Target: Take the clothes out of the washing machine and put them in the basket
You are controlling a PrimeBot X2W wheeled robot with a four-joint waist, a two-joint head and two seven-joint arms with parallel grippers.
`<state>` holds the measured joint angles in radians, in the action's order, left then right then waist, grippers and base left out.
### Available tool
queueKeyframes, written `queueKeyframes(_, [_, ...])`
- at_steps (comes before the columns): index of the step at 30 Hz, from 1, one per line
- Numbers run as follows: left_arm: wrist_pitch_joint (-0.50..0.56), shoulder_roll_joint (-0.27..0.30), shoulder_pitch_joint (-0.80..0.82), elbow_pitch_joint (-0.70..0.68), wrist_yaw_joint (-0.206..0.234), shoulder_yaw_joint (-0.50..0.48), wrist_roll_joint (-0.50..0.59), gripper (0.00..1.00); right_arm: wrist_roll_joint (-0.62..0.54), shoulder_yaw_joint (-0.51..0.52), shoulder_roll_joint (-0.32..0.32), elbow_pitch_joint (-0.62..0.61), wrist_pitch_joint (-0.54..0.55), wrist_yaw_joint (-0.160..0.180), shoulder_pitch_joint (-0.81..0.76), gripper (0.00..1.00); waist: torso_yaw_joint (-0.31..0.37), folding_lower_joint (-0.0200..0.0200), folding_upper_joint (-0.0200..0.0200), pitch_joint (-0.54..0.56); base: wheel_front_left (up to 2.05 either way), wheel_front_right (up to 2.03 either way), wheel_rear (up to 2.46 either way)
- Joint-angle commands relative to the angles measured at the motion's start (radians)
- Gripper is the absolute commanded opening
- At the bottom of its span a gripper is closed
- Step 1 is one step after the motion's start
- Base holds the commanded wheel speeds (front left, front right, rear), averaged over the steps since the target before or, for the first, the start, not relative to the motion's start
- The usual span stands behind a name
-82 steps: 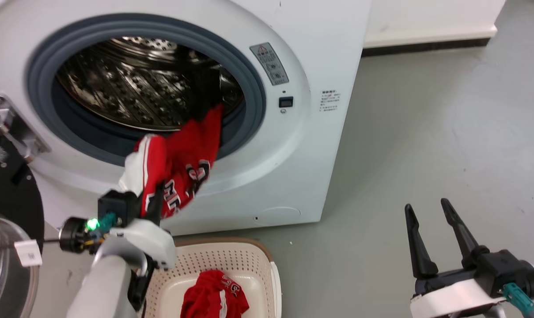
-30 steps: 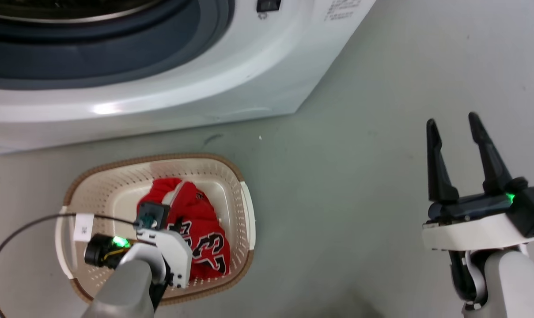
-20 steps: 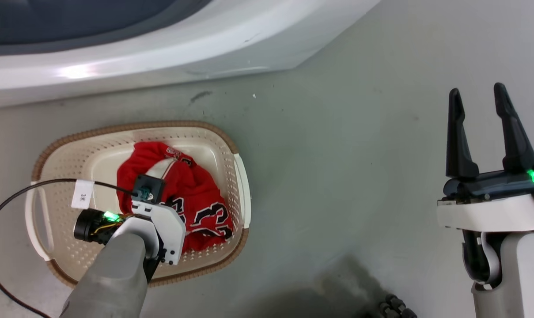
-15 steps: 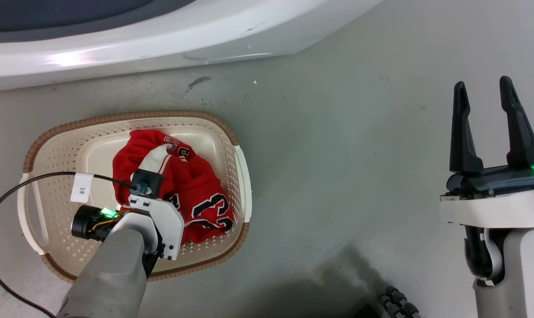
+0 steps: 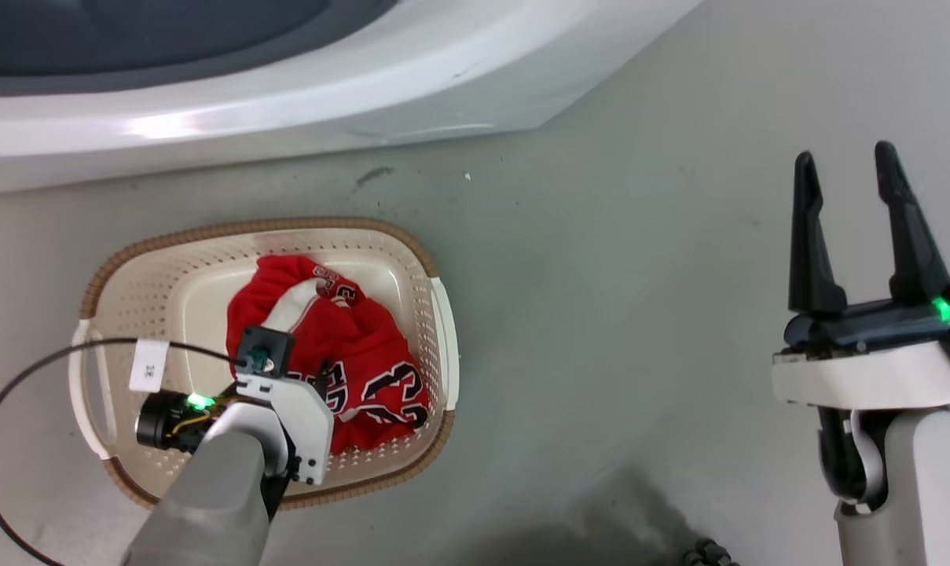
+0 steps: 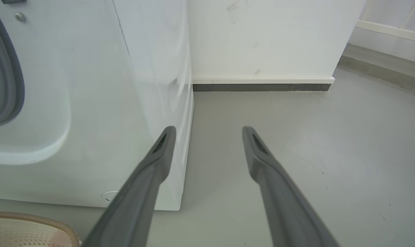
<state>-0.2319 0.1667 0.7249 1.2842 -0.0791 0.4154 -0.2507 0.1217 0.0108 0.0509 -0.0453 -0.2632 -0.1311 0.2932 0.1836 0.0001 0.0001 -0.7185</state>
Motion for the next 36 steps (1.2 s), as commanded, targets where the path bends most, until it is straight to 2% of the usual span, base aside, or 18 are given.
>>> queueKeyframes(1, [-0.017, -0.005, -0.023, -0.008, 0.0, -0.002, -0.006, 1.0, -0.009, -0.004, -0.001, 0.005, -0.002, 0.001, -0.023, 1.0, -0.01, -0.0001, -0.0001, 0.049, 0.0, 0.0, 0.0])
queueKeyframes(5, [-0.033, -0.004, -0.075, -0.04, 0.013, -0.008, -0.012, 1.0, -0.017, -0.011, -0.001, 0.017, -0.002, 0.001, -0.053, 1.0, -0.025, -0.0001, -0.0001, 0.121, 0.0, 0.0, 0.0])
queueKeyframes(17, [-0.033, 0.017, -0.321, -0.427, 0.074, -0.125, -0.001, 1.0, -0.042, -0.025, -0.001, 0.048, -0.002, 0.001, -0.151, 1.0, -0.068, -0.0001, -0.0001, 0.331, 0.0, 0.0, 0.0])
queueKeyframes(19, [-0.034, 0.015, -0.342, -0.458, 0.078, -0.137, 0.006, 1.0, -0.044, -0.025, -0.001, 0.05, -0.002, 0.001, -0.159, 1.0, -0.071, -0.0001, -0.0001, 0.348, 0.0, 0.0, 0.0])
queueKeyframes(36, [-0.034, -0.083, -0.629, -0.903, 0.106, -0.369, 0.117, 1.0, -0.063, -0.017, -0.001, 0.078, -0.002, 0.001, -0.284, 1.0, -0.129, -0.0001, -0.0001, 0.563, 0.0, 0.0, 0.0])
